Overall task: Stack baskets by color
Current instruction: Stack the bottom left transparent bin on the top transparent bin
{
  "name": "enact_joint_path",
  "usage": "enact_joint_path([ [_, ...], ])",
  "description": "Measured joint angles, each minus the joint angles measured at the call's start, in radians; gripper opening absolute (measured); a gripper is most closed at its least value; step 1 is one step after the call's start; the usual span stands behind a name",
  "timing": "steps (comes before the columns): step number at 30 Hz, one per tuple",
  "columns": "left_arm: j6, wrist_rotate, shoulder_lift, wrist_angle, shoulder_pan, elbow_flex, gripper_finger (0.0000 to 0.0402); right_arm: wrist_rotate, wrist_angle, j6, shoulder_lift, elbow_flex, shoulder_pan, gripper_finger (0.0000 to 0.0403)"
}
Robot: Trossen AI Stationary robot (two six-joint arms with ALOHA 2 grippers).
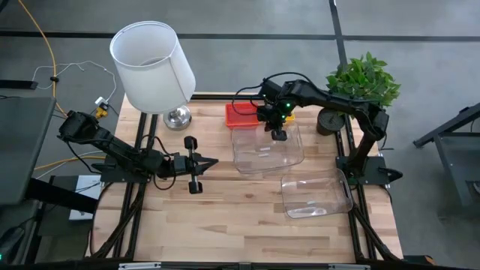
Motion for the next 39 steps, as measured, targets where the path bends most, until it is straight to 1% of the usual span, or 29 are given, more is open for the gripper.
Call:
enact_joint_path([
  [9, -0.007, 0.0, 0.0, -0.002, 0.0, 0.0, 0.0, 0.0, -0.002, -0.006, 0.036, 0.0, 0.0, 0.0],
  [14, -0.007, 0.0, 0.0, -0.002, 0.0, 0.0, 0.0, 0.057, 0.039, 0.061, 0.036, 0.0, 0.0, 0.0],
  [20, -0.007, 0.0, 0.0, -0.002, 0.0, 0.0, 0.0, 0.032, 0.053, 0.083, 0.036, 0.0, 0.002, 0.0],
  [29, -0.007, 0.0, 0.0, -0.016, 0.0, 0.0, 0.0001, -0.012, 0.074, 0.17, 0.036, 0.0, 0.002, 0.0001],
  [33, -0.007, 0.0, 0.0, -0.017, 0.0, 0.0, 0.0001, -0.042, 0.079, 0.211, 0.036, 0.0, 0.002, 0.0018],
  [39, -0.007, 0.0, 0.0, -0.017, 0.0, 0.0, 0.0001, -0.047, 0.089, 0.235, 0.042, 0.0, 0.002, 0.007],
])
